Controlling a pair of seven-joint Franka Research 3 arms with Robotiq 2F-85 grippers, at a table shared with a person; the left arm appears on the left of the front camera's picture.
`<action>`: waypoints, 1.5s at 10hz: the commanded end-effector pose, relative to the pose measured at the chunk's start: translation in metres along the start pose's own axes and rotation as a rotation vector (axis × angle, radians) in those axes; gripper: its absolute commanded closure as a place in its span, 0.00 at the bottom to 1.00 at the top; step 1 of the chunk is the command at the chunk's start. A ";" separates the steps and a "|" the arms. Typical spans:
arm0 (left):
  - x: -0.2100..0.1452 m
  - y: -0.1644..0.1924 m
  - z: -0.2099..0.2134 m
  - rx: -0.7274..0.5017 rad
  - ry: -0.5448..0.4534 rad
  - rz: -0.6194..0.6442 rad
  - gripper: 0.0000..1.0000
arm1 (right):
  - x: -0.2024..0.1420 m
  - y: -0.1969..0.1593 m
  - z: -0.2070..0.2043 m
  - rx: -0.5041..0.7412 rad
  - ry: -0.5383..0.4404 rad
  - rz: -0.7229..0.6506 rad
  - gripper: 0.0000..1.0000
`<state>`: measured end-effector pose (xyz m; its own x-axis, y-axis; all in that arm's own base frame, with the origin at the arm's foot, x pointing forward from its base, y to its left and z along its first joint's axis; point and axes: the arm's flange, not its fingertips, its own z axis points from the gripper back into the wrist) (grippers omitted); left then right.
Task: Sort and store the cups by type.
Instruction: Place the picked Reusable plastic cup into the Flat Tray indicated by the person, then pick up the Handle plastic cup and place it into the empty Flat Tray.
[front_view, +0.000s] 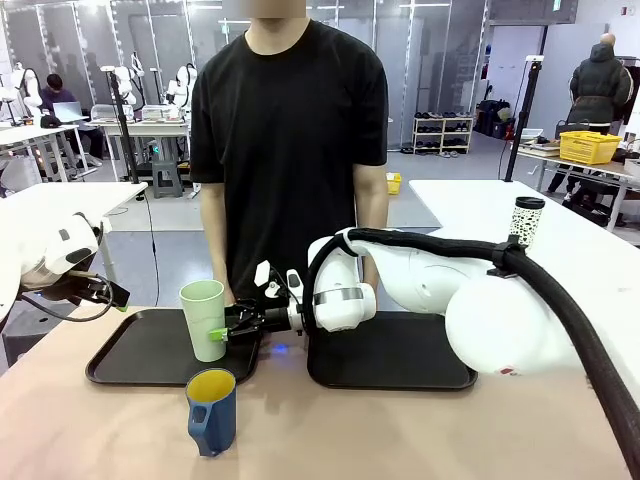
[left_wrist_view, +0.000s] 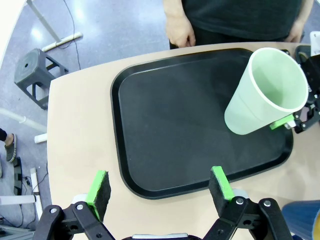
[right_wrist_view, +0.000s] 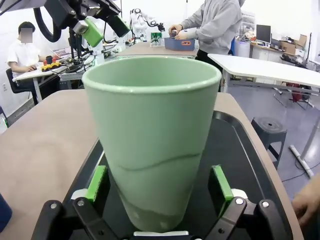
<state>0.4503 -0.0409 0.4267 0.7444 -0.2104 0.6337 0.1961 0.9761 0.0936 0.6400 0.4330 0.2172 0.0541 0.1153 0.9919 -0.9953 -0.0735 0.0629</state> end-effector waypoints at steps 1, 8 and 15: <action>0.000 0.002 0.000 0.001 -0.002 0.005 0.00 | 0.003 0.016 0.019 -0.002 0.011 -0.030 0.00; 0.000 0.002 0.000 0.001 -0.002 0.005 0.00 | -0.007 0.018 0.059 -0.041 0.068 -0.059 0.00; 0.000 0.002 0.000 0.001 -0.002 0.005 0.00 | -0.007 0.018 0.059 -0.041 0.068 -0.059 0.00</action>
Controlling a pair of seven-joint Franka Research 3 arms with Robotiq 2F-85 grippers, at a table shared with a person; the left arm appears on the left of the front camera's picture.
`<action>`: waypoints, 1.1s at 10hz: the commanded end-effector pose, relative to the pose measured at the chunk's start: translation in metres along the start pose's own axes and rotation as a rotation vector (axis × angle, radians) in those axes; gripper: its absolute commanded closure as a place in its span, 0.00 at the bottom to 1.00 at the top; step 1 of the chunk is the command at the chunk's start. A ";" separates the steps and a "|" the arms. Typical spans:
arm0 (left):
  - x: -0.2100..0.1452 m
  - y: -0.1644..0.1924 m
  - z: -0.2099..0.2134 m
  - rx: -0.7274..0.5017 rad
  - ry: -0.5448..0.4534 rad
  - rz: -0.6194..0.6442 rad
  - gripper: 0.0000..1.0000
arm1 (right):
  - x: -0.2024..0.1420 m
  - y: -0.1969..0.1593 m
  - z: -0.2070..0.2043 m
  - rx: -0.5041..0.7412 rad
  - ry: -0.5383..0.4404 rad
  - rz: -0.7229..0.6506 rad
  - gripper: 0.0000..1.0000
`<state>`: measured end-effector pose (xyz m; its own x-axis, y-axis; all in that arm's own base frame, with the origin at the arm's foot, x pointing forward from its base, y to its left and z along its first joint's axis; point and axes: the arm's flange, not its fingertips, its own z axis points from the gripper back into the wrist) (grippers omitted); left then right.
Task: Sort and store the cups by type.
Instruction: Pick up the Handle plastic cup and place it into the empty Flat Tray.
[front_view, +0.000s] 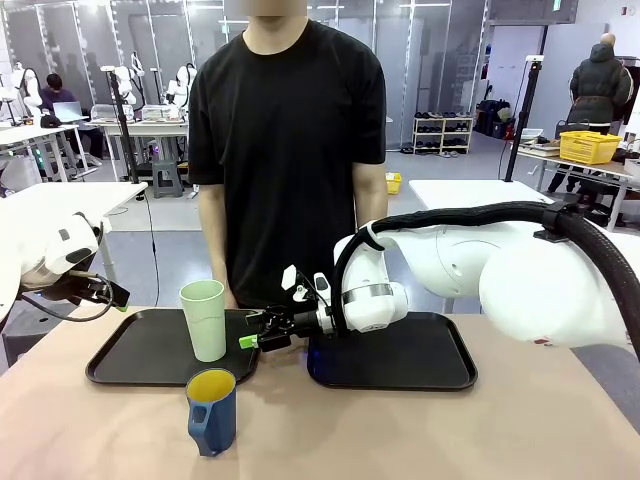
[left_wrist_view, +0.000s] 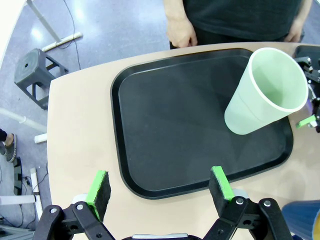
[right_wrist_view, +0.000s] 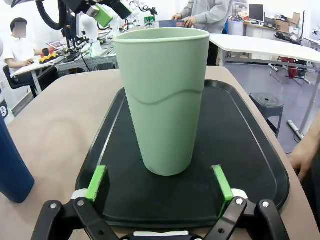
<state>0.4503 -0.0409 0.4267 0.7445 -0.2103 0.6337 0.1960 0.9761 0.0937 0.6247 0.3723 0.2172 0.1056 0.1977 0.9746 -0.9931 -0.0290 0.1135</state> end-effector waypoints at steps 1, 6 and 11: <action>0.000 0.002 0.000 0.001 -0.002 0.005 0.00 | 0.001 -0.002 0.000 -0.004 -0.013 -0.002 0.00; 0.000 0.002 0.000 0.001 -0.002 0.005 0.00 | 0.009 0.013 0.028 -0.201 0.229 -0.069 0.00; 0.000 0.002 0.000 0.001 -0.002 0.005 0.00 | 0.082 0.109 0.171 -0.470 0.610 -0.109 0.00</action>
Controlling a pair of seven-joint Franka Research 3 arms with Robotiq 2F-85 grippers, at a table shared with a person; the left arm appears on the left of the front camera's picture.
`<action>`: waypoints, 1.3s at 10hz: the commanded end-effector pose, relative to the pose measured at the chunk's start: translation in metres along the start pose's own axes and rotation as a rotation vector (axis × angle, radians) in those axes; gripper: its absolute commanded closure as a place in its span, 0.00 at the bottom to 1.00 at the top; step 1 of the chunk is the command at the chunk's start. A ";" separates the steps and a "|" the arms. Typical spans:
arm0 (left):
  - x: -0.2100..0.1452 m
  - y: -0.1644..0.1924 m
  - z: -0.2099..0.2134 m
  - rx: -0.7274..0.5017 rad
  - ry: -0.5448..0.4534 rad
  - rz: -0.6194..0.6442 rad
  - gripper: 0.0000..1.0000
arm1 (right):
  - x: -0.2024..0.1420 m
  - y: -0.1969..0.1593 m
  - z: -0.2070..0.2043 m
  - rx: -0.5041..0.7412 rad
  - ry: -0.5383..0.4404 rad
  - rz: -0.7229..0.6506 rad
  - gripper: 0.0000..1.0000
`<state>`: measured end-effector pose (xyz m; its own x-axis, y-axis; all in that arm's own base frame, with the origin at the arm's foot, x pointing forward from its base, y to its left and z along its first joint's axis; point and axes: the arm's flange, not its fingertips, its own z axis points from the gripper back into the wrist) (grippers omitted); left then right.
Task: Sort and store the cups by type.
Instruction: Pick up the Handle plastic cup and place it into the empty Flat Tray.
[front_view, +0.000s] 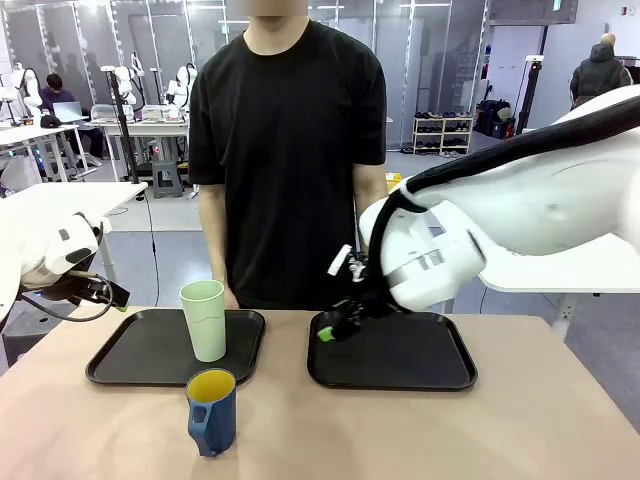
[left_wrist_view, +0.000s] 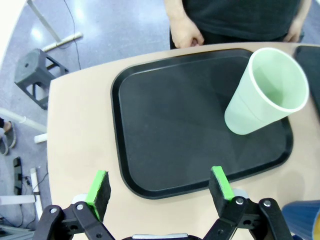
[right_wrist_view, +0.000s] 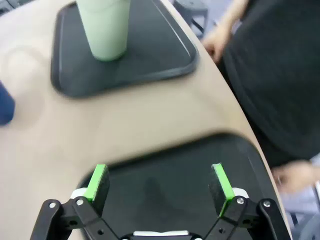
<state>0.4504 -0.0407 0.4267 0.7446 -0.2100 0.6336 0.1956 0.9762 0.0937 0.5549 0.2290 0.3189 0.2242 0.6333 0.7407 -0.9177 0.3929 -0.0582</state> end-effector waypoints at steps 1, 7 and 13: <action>0.000 0.002 0.001 0.000 -0.002 0.004 0.00 | -0.005 0.019 0.070 -0.035 0.168 -0.064 0.00; 0.000 0.002 0.001 0.000 -0.002 0.004 0.00 | -0.010 0.049 0.204 0.037 0.519 0.020 0.00; 0.000 0.002 0.001 0.000 -0.002 0.004 0.00 | -0.013 0.055 0.220 0.114 0.576 0.056 0.00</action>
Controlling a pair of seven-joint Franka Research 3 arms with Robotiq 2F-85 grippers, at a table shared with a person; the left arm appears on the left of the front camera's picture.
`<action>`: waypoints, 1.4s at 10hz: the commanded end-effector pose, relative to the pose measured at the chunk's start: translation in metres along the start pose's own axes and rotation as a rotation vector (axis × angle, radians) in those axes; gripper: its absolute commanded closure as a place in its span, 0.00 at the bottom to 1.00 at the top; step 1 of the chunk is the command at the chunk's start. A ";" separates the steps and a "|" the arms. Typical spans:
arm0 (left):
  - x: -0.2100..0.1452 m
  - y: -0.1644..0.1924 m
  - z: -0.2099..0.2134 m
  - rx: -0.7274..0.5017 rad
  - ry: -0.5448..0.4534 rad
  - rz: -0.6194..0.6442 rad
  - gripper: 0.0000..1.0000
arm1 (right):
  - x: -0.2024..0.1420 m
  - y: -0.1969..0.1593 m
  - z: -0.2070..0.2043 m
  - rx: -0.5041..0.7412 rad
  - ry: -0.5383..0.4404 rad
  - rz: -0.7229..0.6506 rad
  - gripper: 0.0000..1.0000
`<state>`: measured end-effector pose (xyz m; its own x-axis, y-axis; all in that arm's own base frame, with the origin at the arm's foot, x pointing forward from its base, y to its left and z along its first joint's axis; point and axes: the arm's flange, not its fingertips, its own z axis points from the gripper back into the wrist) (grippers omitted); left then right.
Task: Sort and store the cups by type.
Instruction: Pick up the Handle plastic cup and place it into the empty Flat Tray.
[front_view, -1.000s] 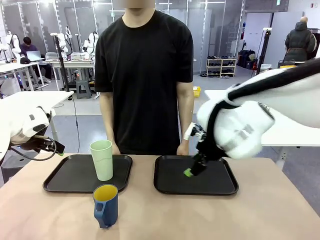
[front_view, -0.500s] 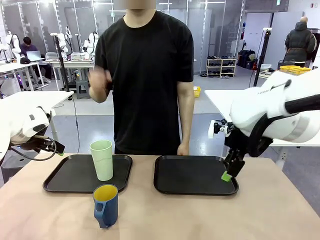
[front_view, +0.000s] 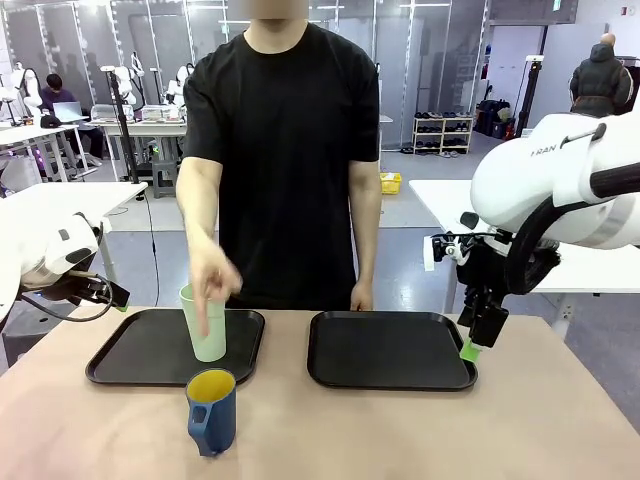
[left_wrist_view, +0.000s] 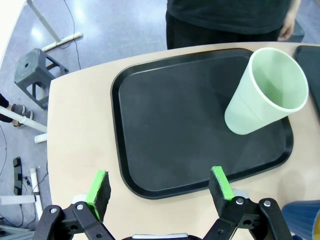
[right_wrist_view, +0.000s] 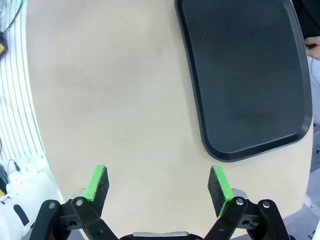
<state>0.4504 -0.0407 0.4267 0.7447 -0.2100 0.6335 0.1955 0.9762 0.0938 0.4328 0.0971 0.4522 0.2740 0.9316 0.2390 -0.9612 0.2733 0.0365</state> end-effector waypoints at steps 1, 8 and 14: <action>0.001 0.002 0.001 0.000 -0.002 0.004 0.00 | -0.002 0.003 0.002 -0.031 -0.015 -0.015 0.00; -0.002 0.004 0.002 -0.035 0.009 -0.076 0.00 | -0.002 0.003 0.002 -0.031 -0.015 -0.015 0.00; -0.043 0.020 0.003 -0.335 0.404 -0.839 0.00 | -0.002 0.003 0.002 -0.031 -0.015 -0.015 0.00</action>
<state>0.4156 -0.0235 0.3926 0.5408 -0.8137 0.2130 0.8160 0.5690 0.1017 0.4320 0.0954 0.4556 0.2748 0.9293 0.2468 -0.9601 0.2791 0.0181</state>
